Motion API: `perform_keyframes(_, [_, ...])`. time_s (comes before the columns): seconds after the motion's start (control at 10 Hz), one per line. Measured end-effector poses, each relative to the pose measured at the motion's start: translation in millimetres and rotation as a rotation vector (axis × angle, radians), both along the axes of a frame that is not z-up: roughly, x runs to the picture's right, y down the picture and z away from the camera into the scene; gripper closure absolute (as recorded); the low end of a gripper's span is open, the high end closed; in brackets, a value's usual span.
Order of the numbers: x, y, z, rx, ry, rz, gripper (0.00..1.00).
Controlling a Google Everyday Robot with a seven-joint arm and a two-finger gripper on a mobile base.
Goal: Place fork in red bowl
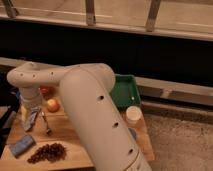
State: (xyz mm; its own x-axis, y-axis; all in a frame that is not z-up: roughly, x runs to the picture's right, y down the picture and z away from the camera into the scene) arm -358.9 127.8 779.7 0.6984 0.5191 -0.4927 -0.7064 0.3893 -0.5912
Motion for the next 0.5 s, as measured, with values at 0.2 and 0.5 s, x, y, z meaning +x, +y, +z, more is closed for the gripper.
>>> perform_keyframes(0.2, [1, 6, 4.5, 0.007, 0.047, -0.011, 0.2])
perform_keyframes(0.5, [9, 13, 15.3, 0.013, 0.11, -0.007, 0.2])
